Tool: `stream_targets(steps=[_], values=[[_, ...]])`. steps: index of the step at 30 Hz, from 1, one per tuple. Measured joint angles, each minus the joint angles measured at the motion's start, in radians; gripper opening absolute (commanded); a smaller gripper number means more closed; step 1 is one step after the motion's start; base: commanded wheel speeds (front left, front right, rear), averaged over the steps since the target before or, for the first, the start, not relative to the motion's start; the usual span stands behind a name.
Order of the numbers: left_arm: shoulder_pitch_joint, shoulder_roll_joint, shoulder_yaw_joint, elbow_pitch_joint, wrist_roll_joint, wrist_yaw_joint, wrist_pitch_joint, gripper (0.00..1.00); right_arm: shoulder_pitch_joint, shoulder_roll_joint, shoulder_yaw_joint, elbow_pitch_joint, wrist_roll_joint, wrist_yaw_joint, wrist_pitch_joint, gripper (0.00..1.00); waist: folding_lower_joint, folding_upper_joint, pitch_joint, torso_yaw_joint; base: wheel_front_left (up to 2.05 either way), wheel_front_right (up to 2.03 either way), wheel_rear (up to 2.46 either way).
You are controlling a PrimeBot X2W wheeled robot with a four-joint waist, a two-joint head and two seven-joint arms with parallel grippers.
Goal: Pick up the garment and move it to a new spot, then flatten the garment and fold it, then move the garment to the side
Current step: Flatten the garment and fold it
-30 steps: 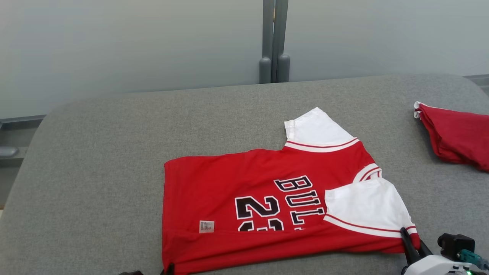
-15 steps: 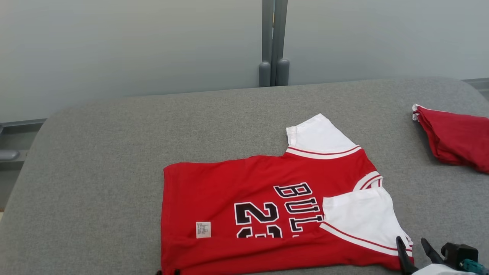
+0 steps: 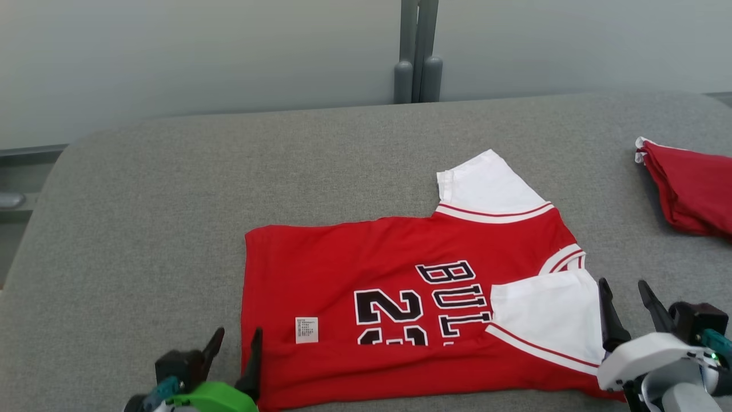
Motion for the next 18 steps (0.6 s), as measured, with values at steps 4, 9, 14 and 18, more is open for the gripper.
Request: stream_targets(steps=[4,9,14,18], values=[[-0.115,0.029,-0.027,0.032,0.011,0.0,0.0,1.0,-0.057,0.016,0.031,-0.019,-0.018,0.0,0.0,1.0,0.0,0.0,0.038,-0.003,0.0,0.0,0.0],[-0.263,0.051,-0.031,0.096,0.005,0.0,0.0,1.0,-0.123,0.027,0.075,-0.038,-0.02,0.0,0.0,1.0,0.0,0.0,0.097,-0.012,0.0,0.0,0.0],[-0.368,0.063,-0.013,0.177,-0.015,0.0,0.0,1.0,-0.16,0.029,0.105,-0.05,-0.018,0.0,0.0,1.0,0.0,0.0,0.157,-0.028,0.0,0.0,0.0],[-0.42,0.077,-0.018,0.246,-0.025,0.0,0.0,1.0,-0.18,0.031,0.116,-0.08,-0.011,0.0,0.0,1.0,0.0002,0.0,0.193,-0.051,0.0,0.0,0.0]])
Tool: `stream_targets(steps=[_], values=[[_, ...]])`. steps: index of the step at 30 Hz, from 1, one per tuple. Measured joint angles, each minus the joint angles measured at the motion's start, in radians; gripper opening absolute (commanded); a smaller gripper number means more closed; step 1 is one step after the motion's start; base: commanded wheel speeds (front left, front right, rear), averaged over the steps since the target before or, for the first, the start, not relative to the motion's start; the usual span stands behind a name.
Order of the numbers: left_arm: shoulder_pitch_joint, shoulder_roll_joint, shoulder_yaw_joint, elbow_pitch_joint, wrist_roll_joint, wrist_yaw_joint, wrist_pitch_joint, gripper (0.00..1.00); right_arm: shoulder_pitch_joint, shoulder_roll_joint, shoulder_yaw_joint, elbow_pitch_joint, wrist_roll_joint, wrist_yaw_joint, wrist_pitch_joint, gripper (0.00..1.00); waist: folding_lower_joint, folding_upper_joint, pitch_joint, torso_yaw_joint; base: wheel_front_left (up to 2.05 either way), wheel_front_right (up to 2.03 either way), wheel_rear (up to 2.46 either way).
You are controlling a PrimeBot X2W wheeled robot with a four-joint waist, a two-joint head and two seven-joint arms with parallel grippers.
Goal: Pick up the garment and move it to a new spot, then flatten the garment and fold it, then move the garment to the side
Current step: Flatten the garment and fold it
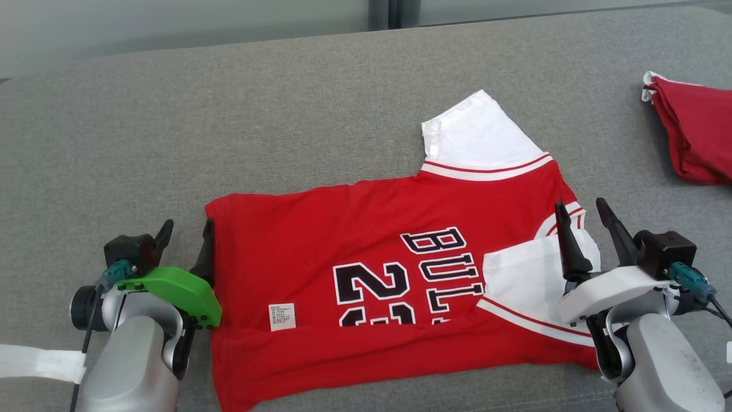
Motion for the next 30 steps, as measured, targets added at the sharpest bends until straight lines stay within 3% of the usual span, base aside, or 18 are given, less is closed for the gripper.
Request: stream_targets(steps=[12,15,18,20,22,23,30], values=[[-0.121,0.016,-0.013,0.109,-0.007,0.0,0.0,1.0,-0.154,-0.035,0.056,0.016,0.01,0.0,0.0,1.0,0.0,0.0,0.091,-0.053,0.0,0.0,0.0],[-0.144,0.016,-0.018,0.127,-0.004,0.0,-0.001,0.85,-0.226,-0.05,0.082,0.044,0.001,0.0,0.0,1.0,0.0,0.0,0.113,-0.053,0.0,0.0,0.0],[-0.163,0.005,-0.029,0.129,-0.002,0.0,-0.002,0.51,-0.295,-0.068,0.1,0.078,-0.009,0.0,0.0,1.0,0.0,0.0,0.131,-0.045,0.0,0.0,0.0],[-0.171,-0.006,-0.043,0.129,0.0,0.0,-0.002,0.36,-0.337,-0.077,0.107,0.1,-0.016,0.0,0.0,1.0,0.0,0.0,0.138,-0.034,0.0,0.0,0.0],[-0.173,-0.019,-0.057,0.128,-0.003,0.0,-0.003,0.05,-0.373,-0.082,0.113,0.127,-0.016,0.0,0.0,1.0,0.0,0.0,0.144,-0.023,0.0,0.0,0.0],[-0.173,-0.024,-0.068,0.128,-0.007,0.0,-0.003,0.0,-0.389,-0.086,0.115,0.141,-0.016,0.0,0.0,1.0,0.0,0.0,0.146,-0.017,0.0,0.0,0.0],[-0.173,-0.039,-0.121,0.066,-0.026,0.0,-0.001,0.0,-0.514,-0.104,0.149,0.286,0.0,0.0,0.067,1.0,0.0,0.0,0.157,0.025,0.0,0.0,0.0]])
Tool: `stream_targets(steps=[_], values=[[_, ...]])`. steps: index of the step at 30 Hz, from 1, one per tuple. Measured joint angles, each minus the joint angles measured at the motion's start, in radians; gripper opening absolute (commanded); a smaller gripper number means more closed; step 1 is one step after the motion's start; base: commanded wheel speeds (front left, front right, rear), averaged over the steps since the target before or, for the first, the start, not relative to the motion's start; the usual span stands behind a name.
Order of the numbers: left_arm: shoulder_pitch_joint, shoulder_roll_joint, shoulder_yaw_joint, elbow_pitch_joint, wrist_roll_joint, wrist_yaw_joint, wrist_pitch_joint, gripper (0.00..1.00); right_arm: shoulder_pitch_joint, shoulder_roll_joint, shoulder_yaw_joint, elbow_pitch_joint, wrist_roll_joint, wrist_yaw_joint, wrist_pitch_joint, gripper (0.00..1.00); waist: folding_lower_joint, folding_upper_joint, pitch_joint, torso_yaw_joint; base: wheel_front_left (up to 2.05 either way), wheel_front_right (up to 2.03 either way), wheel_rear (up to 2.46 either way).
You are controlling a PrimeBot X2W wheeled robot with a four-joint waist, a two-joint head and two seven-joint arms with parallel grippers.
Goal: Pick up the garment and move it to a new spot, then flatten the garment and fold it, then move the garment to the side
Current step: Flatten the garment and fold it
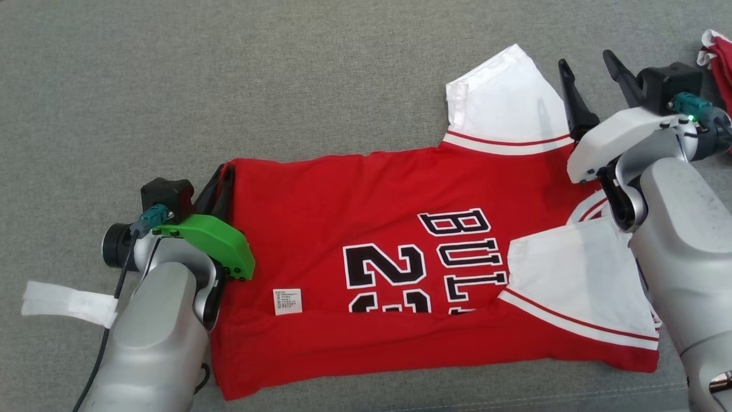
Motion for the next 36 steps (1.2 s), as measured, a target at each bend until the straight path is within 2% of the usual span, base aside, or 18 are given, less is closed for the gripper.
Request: stream_targets(steps=[12,22,23,24,26,27,36], values=[[-0.022,-0.046,-0.073,-0.111,0.001,0.0,0.001,0.0,-0.21,-0.051,0.056,0.263,0.066,0.0,0.239,1.0,-0.0001,0.0,0.039,0.102,0.0,0.0,0.0],[-0.048,-0.067,-0.124,-0.149,-0.026,0.0,0.001,0.0,-0.318,-0.083,0.072,0.389,0.074,0.0,0.332,1.0,-0.0001,0.0,0.1,0.181,0.0,0.0,0.0],[-0.048,-0.067,-0.127,-0.151,-0.026,0.0,0.001,0.0,-0.326,-0.083,0.073,0.394,0.076,-0.001,0.337,0.91,-0.0001,0.0,0.104,0.185,0.0,0.0,0.0],[-0.048,-0.068,-0.128,-0.153,-0.027,0.0,0.001,0.0,-0.331,-0.084,0.078,0.397,0.079,-0.001,0.341,0.57,-0.0001,0.0,0.108,0.189,0.0,0.0,0.0],[-0.048,-0.068,-0.129,-0.154,-0.028,0.0,0.001,0.0,-0.333,-0.084,0.084,0.398,0.081,-0.001,0.342,0.03,-0.0001,0.0,0.111,0.192,0.0,0.0,0.0],[-0.048,-0.068,-0.13,-0.156,-0.029,0.0,0.001,0.0,-0.335,-0.084,0.088,0.398,0.083,-0.001,0.342,0.0,-0.0001,0.0,0.113,0.194,0.0,0.0,0.0],[-0.044,-0.07,-0.108,-0.157,-0.035,0.0,0.001,0.0,-0.329,-0.087,0.118,0.404,0.11,0.0,0.281,0.0,-0.0001,0.0,0.092,0.174,0.0,0.0,0.0]])
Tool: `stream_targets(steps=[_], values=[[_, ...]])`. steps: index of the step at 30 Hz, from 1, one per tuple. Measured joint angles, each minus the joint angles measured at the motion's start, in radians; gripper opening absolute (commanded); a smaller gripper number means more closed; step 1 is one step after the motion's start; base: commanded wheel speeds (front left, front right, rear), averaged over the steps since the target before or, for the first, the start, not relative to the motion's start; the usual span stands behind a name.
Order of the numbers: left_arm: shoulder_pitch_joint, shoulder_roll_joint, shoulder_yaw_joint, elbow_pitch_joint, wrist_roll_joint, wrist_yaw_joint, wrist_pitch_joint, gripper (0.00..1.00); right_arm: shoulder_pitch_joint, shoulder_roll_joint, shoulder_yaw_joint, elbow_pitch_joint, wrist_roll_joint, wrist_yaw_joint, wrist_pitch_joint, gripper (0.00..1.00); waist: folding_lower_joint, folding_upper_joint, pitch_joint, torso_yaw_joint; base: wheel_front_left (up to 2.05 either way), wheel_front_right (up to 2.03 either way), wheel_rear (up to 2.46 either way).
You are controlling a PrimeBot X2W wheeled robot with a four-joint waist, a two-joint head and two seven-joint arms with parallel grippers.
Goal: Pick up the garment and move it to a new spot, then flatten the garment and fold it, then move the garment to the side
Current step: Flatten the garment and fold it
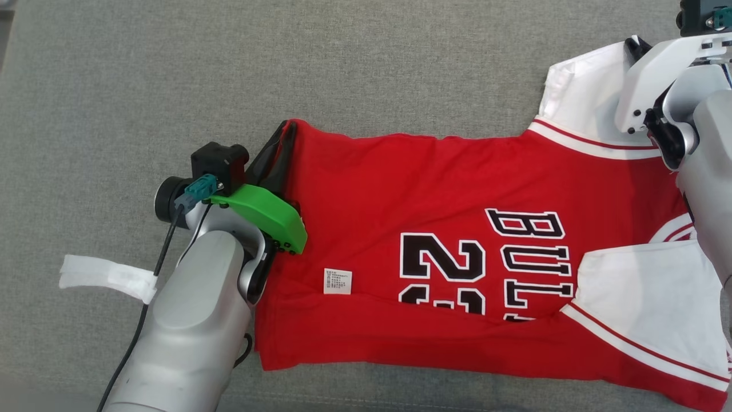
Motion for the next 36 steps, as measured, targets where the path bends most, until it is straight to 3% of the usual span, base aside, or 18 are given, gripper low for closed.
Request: stream_targets(steps=[14,26,36], values=[[0.082,0.043,0.061,-0.005,0.01,0.0,0.0,0.0,0.131,-0.006,0.067,-0.161,0.176,0.0,-0.161,0.0,-0.0001,0.0,-0.099,-0.064,0.0,0.0,0.0],[0.193,0.091,0.109,-0.016,0.015,0.0,0.0,0.0,0.37,-0.077,0.094,-0.364,0.353,0.0,-0.205,0.0,-0.0001,0.0,-0.221,-0.124,0.0,0.0,0.0],[0.317,0.099,0.151,-0.02,0.027,0.0,0.0,0.0,0.626,-0.094,0.082,-0.504,0.444,0.0,-0.203,0.0,-0.0001,0.0,-0.318,-0.173,0.0,0.0,0.0]])
